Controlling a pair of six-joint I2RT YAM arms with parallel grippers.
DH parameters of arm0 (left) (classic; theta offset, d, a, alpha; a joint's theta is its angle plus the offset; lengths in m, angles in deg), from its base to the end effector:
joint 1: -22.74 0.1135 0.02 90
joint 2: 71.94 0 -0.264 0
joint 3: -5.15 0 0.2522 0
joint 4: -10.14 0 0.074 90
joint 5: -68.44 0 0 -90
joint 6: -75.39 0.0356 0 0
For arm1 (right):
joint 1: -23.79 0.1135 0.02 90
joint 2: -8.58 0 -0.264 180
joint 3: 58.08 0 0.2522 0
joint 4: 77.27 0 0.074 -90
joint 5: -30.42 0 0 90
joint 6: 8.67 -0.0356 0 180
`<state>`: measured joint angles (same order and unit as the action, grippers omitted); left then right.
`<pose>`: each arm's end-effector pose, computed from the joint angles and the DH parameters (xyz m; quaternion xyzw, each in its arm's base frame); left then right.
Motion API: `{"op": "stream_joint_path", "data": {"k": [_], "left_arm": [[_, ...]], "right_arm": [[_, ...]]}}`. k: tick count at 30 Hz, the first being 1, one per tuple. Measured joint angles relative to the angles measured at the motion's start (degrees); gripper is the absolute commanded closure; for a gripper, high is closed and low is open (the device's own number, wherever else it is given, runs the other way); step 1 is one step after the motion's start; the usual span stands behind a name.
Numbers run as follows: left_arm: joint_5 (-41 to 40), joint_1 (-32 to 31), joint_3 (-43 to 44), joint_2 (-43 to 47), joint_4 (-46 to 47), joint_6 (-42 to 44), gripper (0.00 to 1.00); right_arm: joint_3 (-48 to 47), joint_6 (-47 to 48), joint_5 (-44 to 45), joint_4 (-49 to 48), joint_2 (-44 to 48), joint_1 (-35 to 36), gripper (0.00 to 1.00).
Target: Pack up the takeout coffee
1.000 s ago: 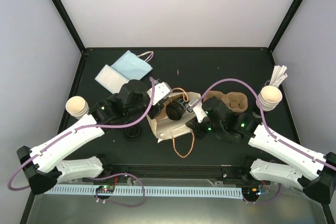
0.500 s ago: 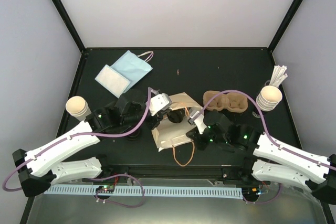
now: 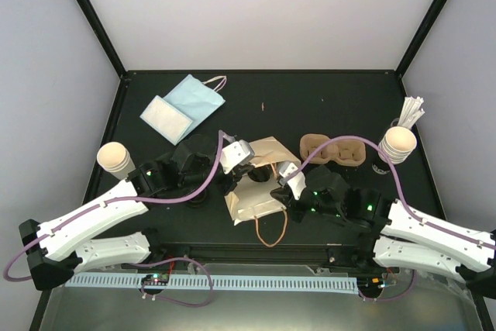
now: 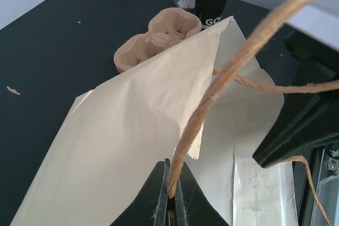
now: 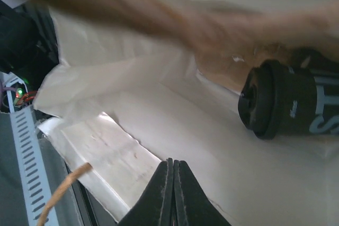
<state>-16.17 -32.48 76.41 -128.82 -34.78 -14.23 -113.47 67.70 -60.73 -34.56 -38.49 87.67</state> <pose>0.1195 -0.1779 0.3416 0.4252 0.7564 -0.2644 0.4209 0.0787 0.1621 0.2814 -0.3798 0.7988 0.2989 0.3582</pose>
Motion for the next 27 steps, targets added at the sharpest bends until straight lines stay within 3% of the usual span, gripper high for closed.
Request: {"op": "stream_joint_path", "data": {"k": [5,9,12,19,27], "left_arm": [[-0.2,0.0,0.0,0.2,0.0,-0.1,0.98],[-0.7,0.0,0.0,0.9,-0.1,-0.1,0.98],[-1.0,0.0,-0.2,1.7,-0.1,-0.1,0.98],[-1.1,0.0,-1.7,3.6,0.0,-0.1,0.98],[-1.0,0.0,-2.8,4.5,1.0,-0.1,0.98]], "right_arm": [[-2.9,6.2,2.1,-0.5,-0.8,2.3,0.9],[-6.3,12.5,2.6,-0.5,-3.9,2.3,0.7],[-6.9,19.3,2.2,-0.3,-4.7,2.4,0.65],[-9.0,38.4,0.4,3.5,-6.1,2.4,0.62],[-18.2,51.6,4.6,11.0,-18.3,3.3,0.64]]}}
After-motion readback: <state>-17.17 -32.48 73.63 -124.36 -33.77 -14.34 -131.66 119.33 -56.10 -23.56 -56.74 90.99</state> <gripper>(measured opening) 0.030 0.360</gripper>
